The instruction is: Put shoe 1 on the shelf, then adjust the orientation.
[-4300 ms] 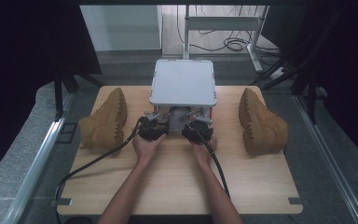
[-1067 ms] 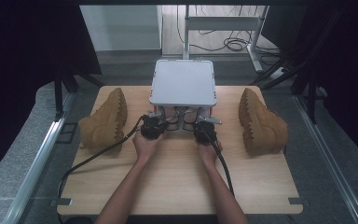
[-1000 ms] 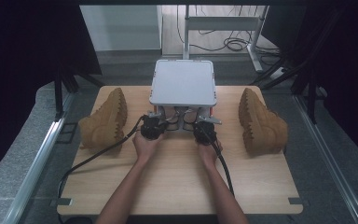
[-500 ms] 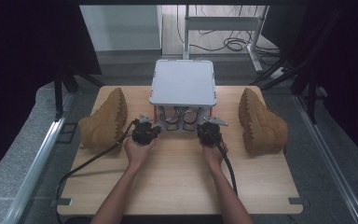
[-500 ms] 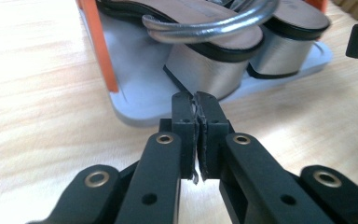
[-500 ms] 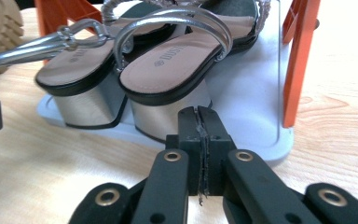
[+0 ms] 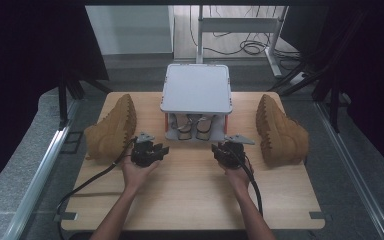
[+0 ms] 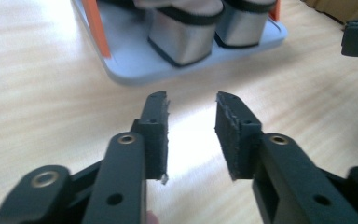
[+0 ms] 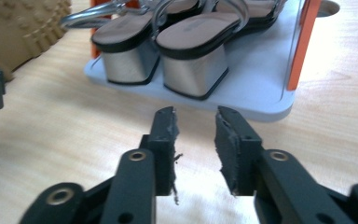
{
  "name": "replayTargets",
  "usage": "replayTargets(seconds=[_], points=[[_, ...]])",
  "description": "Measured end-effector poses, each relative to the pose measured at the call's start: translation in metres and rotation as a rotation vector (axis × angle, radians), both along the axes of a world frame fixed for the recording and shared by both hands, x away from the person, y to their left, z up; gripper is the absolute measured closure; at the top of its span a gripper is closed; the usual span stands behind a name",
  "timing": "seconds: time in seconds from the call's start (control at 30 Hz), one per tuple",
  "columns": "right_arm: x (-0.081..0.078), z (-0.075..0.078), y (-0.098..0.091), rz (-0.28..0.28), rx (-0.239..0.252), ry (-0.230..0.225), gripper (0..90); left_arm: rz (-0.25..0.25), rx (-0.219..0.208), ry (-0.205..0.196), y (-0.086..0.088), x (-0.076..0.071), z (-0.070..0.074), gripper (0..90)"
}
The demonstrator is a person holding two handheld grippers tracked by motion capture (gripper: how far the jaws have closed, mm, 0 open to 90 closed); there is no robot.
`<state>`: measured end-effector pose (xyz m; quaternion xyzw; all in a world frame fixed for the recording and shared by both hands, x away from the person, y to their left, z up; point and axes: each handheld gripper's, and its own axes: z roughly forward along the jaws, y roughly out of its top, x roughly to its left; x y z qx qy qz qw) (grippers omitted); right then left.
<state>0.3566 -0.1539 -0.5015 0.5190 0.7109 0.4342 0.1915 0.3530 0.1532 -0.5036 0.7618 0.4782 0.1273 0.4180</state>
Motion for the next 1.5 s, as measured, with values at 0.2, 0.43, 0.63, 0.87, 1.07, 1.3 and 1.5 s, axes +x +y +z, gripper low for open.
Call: replayTargets(seconds=[0.2,0.43,0.63,0.87,1.07,1.3,1.5], points=[[-0.020,-0.002,-0.002,0.060,-0.004,-0.002,58.4,-0.023,-0.011,0.028,0.013,-0.018,-0.002,53.5],[-0.035,-0.010,-0.006,0.119,-0.032,0.014,50.7,-0.040,-0.014,0.029,0.028,-0.043,-0.004,51.0],[-0.042,-0.014,-0.014,0.147,-0.024,0.017,48.7,-0.051,0.007,0.017,0.037,-0.056,-0.003,49.1],[-0.045,-0.015,-0.017,0.144,-0.021,0.023,48.4,-0.055,0.034,0.019,0.036,-0.058,-0.006,48.4],[-0.046,-0.014,-0.018,0.139,-0.025,0.021,48.4,-0.045,0.027,0.006,0.043,-0.061,0.003,44.6],[-0.044,-0.016,-0.017,0.145,-0.029,0.029,48.2,-0.026,-0.009,0.019,0.060,-0.057,0.008,51.2],[-0.043,-0.016,-0.019,0.140,-0.038,0.030,47.8,-0.004,-0.062,0.011,0.076,-0.058,0.021,58.8]])
